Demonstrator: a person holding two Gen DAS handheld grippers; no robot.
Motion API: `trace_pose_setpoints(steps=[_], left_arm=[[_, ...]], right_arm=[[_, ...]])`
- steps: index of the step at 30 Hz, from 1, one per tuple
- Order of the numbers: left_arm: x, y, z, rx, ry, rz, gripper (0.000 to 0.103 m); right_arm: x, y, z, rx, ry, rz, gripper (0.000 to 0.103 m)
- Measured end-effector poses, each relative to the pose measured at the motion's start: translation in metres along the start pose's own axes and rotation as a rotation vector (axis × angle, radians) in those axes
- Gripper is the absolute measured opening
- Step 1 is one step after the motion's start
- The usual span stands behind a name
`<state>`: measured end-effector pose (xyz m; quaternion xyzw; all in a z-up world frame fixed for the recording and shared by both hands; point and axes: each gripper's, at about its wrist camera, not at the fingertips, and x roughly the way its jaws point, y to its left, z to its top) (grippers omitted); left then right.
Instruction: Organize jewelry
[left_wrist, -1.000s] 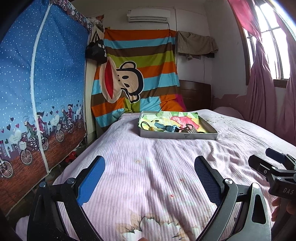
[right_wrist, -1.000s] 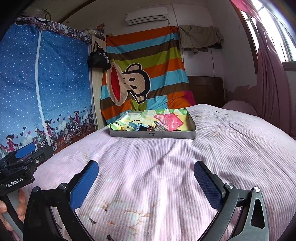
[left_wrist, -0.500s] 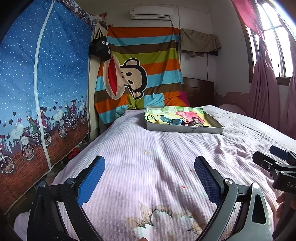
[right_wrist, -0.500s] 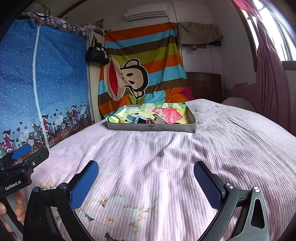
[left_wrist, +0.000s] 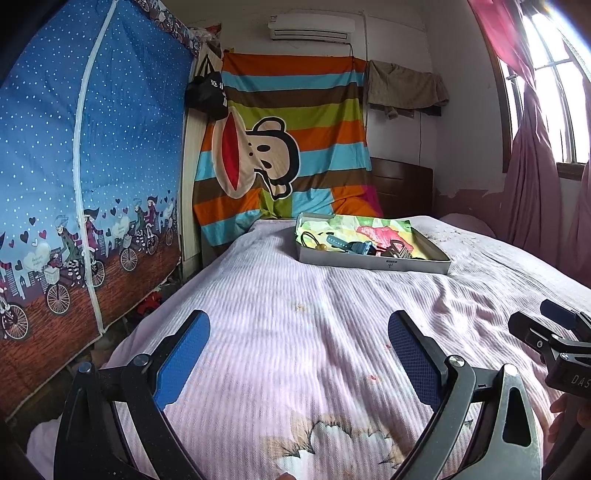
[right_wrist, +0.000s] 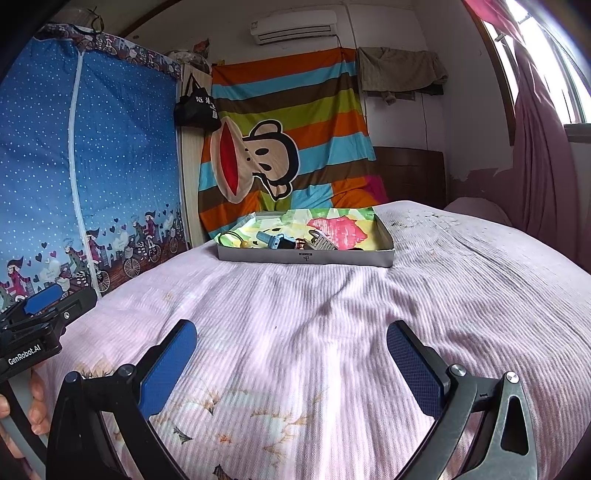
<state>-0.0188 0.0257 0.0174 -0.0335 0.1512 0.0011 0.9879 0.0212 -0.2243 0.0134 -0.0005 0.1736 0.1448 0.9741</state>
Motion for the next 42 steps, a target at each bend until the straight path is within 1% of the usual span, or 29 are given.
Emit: trace_pose_setpoints(steps=[19, 42], left_arm=[[-0.0023, -0.007, -0.0011, 0.007, -0.008, 0.002, 0.095], [-0.0036, -0.0041, -0.003, -0.01, -0.006, -0.004, 0.095]], right_arm=[[-0.0023, 0.0003, 0.0012, 0.002, -0.007, 0.004, 0.103], [-0.0024, 0.0013, 0.0018, -0.001, -0.006, 0.006, 0.103]])
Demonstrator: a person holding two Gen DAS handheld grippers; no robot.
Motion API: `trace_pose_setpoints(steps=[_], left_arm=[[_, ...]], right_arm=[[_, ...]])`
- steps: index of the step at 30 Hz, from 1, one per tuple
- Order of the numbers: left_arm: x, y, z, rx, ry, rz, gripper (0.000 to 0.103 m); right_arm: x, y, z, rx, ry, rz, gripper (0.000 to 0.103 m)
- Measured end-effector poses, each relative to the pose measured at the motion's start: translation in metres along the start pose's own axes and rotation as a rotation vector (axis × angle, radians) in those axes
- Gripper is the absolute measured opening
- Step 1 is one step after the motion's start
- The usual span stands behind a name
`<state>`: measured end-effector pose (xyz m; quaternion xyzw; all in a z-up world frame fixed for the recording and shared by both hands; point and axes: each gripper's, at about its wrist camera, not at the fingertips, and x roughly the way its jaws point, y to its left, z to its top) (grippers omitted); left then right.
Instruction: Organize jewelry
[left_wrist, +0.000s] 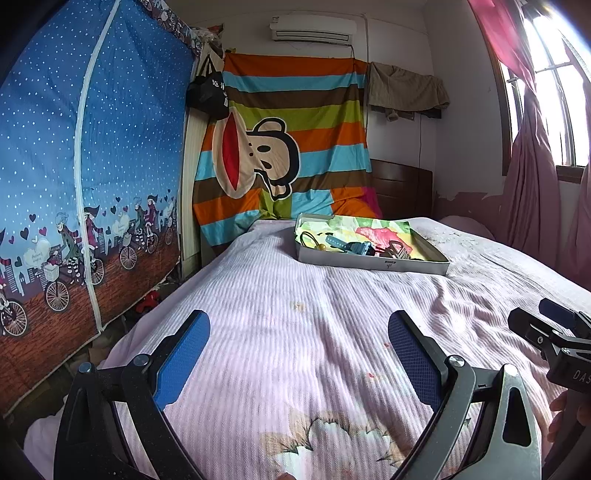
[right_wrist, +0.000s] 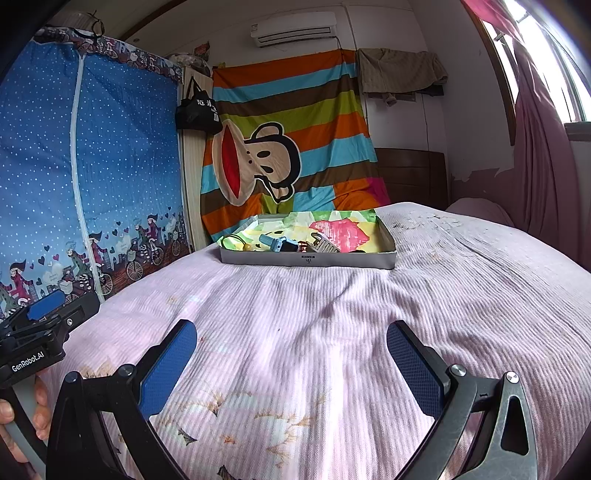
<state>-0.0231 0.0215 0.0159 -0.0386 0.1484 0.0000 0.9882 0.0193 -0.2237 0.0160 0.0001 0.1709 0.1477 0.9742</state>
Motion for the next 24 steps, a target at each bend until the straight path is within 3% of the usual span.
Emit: trace_pose_setpoints(steps=[24], left_arm=[[0.001, 0.0037, -0.0024, -0.005, 0.014, -0.007, 0.095]], right_arm=[[0.0, 0.0005, -0.0005, 0.001, -0.001, 0.001, 0.103]])
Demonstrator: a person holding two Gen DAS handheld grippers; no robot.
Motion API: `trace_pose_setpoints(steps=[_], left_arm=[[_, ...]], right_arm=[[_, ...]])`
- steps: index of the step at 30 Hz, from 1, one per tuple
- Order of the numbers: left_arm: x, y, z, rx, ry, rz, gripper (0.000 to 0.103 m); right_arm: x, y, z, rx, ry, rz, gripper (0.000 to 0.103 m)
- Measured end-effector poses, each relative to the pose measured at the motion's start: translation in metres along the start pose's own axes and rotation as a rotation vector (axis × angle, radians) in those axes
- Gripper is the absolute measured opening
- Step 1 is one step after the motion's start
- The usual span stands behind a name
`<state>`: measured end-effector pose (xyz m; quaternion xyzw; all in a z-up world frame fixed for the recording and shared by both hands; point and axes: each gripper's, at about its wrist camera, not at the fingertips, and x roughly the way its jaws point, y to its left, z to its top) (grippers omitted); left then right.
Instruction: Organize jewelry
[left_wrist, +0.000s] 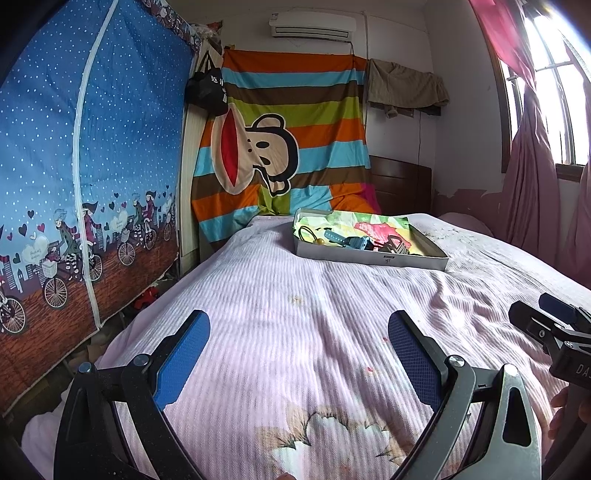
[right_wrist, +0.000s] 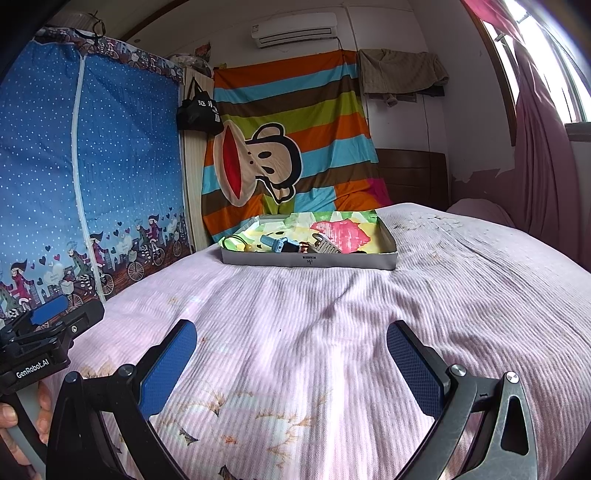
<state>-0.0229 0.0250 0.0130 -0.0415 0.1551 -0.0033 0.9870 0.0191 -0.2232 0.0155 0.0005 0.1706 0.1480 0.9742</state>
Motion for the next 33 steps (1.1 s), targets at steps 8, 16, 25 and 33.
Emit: trace_pose_setpoints(steps=[8, 16, 25, 33], left_arm=[[0.0003, -0.0002, 0.0, 0.002, -0.001, 0.001, 0.095], [-0.0015, 0.0021, -0.0008, -0.007, -0.002, 0.004, 0.095], [-0.0025, 0.0014, -0.0016, -0.007, -0.002, 0.003, 0.095], [-0.0026, 0.0014, -0.0016, -0.009, 0.0, 0.0, 0.095]], right_arm=[[0.0001, -0.0001, 0.0006, 0.002, -0.003, -0.002, 0.103], [0.0002, 0.0003, 0.0008, 0.002, -0.003, 0.0, 0.103], [0.0002, 0.0007, 0.0014, 0.003, -0.004, 0.0, 0.103], [-0.0009, 0.0031, 0.0039, -0.002, -0.004, 0.003, 0.103]])
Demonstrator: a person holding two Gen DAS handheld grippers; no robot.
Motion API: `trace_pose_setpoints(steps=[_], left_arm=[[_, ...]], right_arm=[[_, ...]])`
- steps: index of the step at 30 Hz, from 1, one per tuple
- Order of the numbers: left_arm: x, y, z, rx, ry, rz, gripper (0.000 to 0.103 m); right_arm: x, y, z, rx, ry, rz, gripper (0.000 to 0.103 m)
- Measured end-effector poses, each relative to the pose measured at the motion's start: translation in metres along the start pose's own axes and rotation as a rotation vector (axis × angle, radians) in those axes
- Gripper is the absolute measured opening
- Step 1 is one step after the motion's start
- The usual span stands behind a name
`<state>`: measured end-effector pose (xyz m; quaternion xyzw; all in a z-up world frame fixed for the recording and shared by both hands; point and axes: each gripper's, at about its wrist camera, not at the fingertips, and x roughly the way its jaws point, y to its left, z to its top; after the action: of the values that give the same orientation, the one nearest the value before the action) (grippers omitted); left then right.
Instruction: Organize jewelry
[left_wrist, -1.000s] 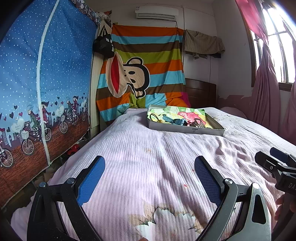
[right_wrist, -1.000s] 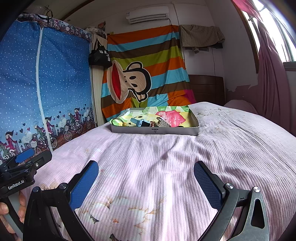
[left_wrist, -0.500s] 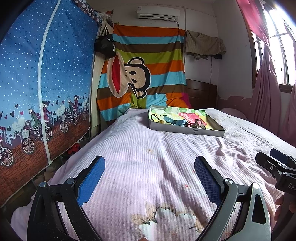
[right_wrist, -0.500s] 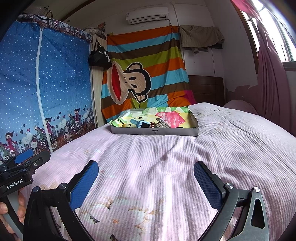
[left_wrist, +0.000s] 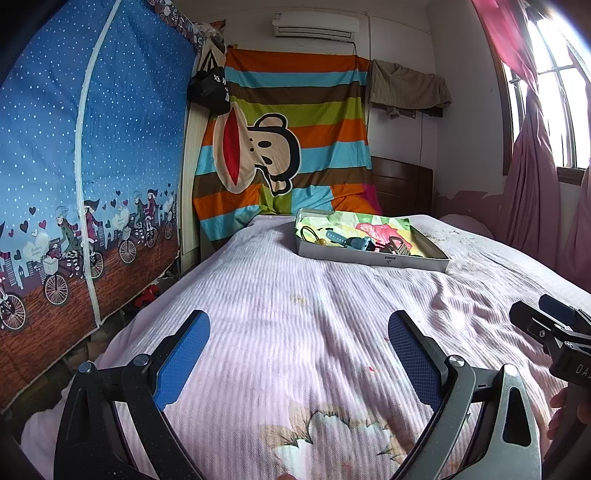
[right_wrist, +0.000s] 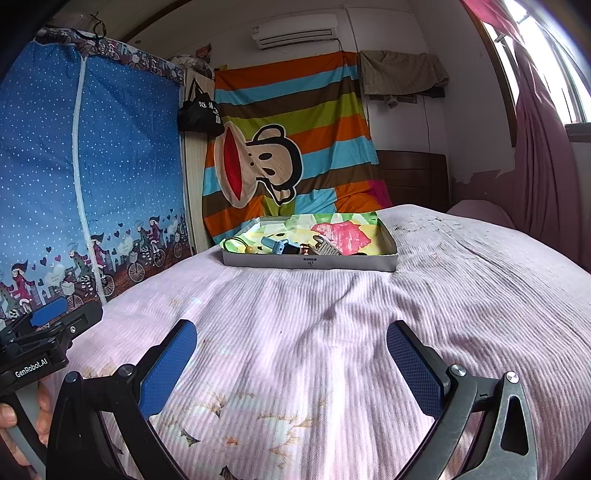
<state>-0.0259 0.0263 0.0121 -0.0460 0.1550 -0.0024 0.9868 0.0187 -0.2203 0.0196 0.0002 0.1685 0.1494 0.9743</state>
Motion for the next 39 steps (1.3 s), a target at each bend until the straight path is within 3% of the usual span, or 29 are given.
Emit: trace_pose_setpoints(steps=[13, 39], left_arm=[[0.003, -0.0007, -0.0016, -0.015, 0.024, -0.012, 0.095], [0.0052, 0.0014, -0.0026, -0.006, 0.02, 0.059, 0.095]], right_arm=[[0.0006, 0.0009, -0.0002, -0.001, 0.001, 0.0, 0.103], [0.0005, 0.0024, -0.0008, -0.001, 0.001, 0.001, 0.103]])
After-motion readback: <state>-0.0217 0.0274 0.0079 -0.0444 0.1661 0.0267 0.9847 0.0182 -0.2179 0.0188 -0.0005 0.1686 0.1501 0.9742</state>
